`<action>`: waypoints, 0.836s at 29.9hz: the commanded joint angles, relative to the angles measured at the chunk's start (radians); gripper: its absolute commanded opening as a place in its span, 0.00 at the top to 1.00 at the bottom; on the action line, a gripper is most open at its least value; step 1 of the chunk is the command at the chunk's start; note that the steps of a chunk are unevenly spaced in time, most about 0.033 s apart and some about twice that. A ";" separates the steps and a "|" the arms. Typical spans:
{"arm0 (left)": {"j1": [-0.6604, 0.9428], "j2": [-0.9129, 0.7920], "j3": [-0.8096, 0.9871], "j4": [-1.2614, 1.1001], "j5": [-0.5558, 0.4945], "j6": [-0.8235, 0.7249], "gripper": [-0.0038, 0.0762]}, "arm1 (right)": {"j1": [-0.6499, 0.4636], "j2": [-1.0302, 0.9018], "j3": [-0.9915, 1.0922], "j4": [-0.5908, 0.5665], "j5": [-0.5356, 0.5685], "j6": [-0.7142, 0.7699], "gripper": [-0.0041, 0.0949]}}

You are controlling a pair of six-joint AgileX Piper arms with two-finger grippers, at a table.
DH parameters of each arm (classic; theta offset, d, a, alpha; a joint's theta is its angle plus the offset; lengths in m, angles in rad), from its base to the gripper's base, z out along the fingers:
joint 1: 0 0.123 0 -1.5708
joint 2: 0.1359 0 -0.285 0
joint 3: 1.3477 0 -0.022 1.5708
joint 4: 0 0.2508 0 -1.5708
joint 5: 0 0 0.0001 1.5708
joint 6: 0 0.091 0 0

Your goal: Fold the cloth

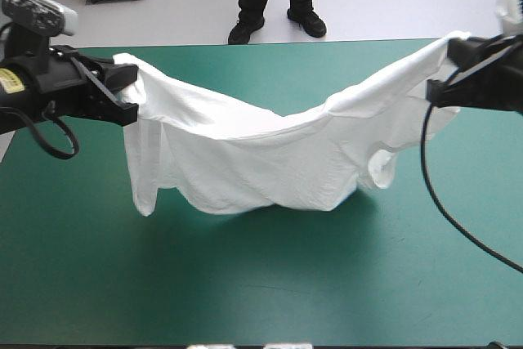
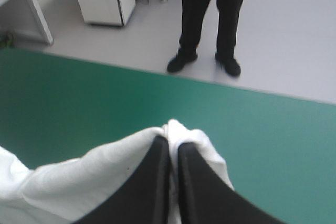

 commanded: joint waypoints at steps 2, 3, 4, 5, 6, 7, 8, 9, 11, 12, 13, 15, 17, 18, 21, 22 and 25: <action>0.000 -0.077 -0.134 -0.064 -0.042 -0.012 0.96 | 0.001 -0.022 -0.220 -0.009 -0.061 -0.028 0.97; 0.000 -0.093 -0.147 -0.064 -0.042 -0.015 0.96 | 0.001 -0.022 -0.250 0.002 -0.061 -0.040 0.97; 0.000 -0.114 -0.159 -0.064 -0.042 -0.020 0.96 | 0.001 -0.022 -0.285 0.018 -0.061 -0.053 0.97; 0.000 -0.135 -0.166 -0.064 -0.042 -0.020 0.96 | 0.001 -0.022 -0.314 0.031 -0.061 -0.054 0.97; 0.000 -0.152 -0.171 -0.064 -0.042 -0.025 0.96 | 0.001 -0.022 -0.333 0.043 -0.059 -0.054 0.97; 0.000 -0.173 -0.171 -0.064 -0.041 -0.030 0.96 | 0.001 -0.022 -0.350 0.066 -0.056 -0.054 0.97; 0.000 -0.191 -0.171 -0.064 -0.036 -0.045 0.96 | 0.001 -0.022 -0.362 0.087 -0.055 -0.054 0.97; 0.000 -0.206 -0.171 -0.064 -0.024 -0.063 0.96 | 0.001 -0.022 -0.366 0.110 -0.052 -0.054 0.97; 0.000 -0.224 -0.171 -0.074 -0.006 -0.082 0.96 | 0.001 -0.022 -0.366 0.131 -0.052 -0.054 0.97; -0.002 -0.228 -0.171 -0.090 -0.003 -0.089 0.96 | 0.001 -0.022 -0.366 0.141 -0.058 -0.054 0.97; -0.002 -0.230 -0.171 -0.116 -0.005 -0.095 0.96 | 0.001 -0.022 -0.366 0.151 -0.066 -0.054 0.97; -0.016 -0.230 -0.171 -0.144 -0.003 -0.095 0.96 | 0.001 -0.022 -0.366 0.160 -0.095 -0.056 0.97; -0.031 -0.226 -0.171 -0.144 0.003 -0.097 0.96 | 0.001 -0.022 -0.366 0.159 -0.129 -0.056 0.97; -0.038 -0.221 -0.171 -0.141 0.013 -0.106 0.96 | 0.001 -0.017 -0.366 0.156 -0.139 -0.056 0.97; -0.040 -0.187 -0.154 -0.090 0.040 -0.149 0.96 | 0.001 0.020 -0.364 0.149 -0.148 -0.061 0.97; -0.040 -0.177 -0.140 -0.071 0.040 -0.161 0.96 | 0.001 0.036 -0.362 0.149 -0.141 -0.065 0.97; -0.040 -0.145 -0.078 -0.024 0.040 -0.166 0.96 | 0.001 0.104 -0.335 0.149 -0.103 -0.071 0.97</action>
